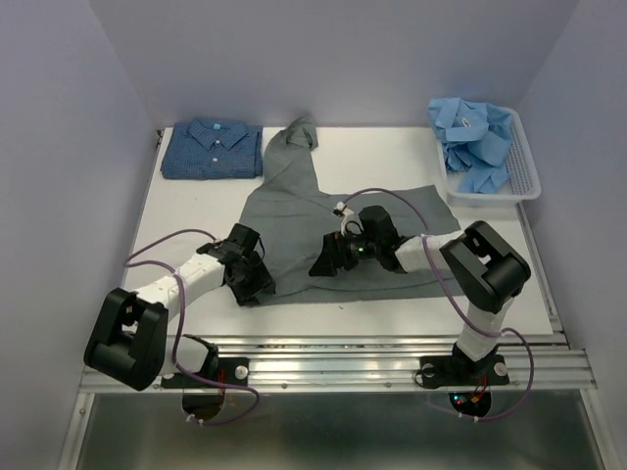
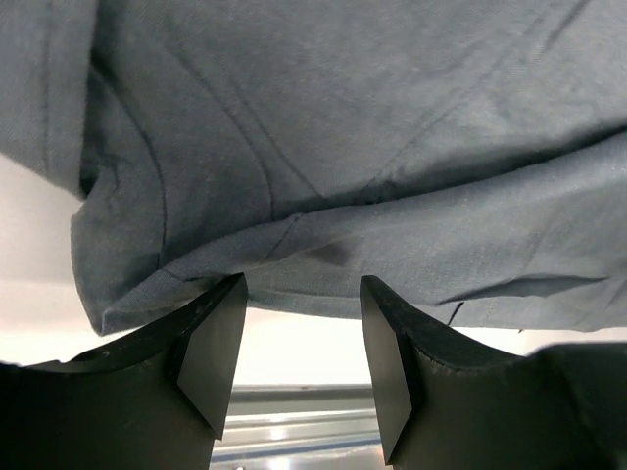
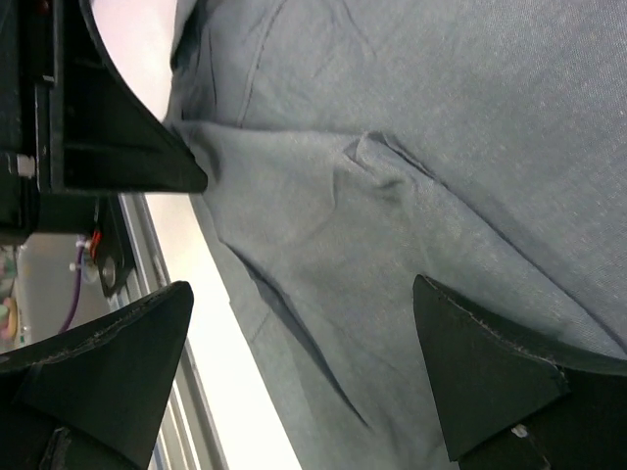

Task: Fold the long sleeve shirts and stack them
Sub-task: Fold the shirt

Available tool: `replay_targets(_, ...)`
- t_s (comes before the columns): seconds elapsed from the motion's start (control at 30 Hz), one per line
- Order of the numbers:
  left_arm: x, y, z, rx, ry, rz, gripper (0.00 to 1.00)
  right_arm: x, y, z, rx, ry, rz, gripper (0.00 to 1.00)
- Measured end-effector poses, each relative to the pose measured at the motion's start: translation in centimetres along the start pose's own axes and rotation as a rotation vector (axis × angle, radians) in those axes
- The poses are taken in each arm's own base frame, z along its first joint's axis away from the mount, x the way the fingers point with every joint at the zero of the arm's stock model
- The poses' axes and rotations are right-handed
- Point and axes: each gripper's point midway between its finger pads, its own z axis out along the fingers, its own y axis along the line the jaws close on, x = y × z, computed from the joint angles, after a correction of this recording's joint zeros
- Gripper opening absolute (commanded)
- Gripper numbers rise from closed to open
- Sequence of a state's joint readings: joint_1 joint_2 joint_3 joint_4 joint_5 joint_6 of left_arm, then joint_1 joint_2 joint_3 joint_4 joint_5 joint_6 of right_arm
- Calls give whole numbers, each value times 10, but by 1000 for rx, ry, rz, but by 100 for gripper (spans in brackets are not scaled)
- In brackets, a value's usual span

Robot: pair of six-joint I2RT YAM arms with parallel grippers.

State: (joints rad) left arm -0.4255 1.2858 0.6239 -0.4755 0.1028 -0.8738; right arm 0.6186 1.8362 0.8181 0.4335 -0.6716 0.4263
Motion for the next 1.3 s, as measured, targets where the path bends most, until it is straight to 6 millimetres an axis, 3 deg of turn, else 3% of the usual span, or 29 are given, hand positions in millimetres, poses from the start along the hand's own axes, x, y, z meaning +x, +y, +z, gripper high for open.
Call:
replay_targets(0.23,26,14,-9,-30,106,-41,61,34,9,-26,4,65,20,100)
replay_targets(0.37,44,15,-19,-7,160,-55,62,43,14,-33,1,103,12,100)
replay_targets(0.47,46,13,-29,-1,161,-54,62,44,15,-36,15,138,6,100)
replay_targets(0.57,33,-2,-44,19,125,-45,63,38,19,-38,36,156,-11,100)
replay_targets(0.67,-1,-38,-68,102,7,-21,64,17,20,-40,79,133,-48,100)
replay_targets(0.8,-44,-86,-81,175,-108,18,67,-17,12,-46,207,39,-80,100)
replay_targets(0.9,-68,-110,-72,174,-142,55,86,-46,-5,-61,366,-73,-75,100)
replay_targets(0.97,-86,-128,-56,162,-157,84,96,-64,-28,-80,491,-145,-27,100)
replay_targets(1.03,-101,-141,-36,129,-160,107,99,-75,-57,-102,623,-201,31,100)
replay_targets(1.17,-114,-141,8,60,-149,133,99,-72,-103,-143,846,-236,105,100)
replay_targets(1.3,-116,-131,24,24,-129,147,99,-46,-122,-158,953,-189,136,100)
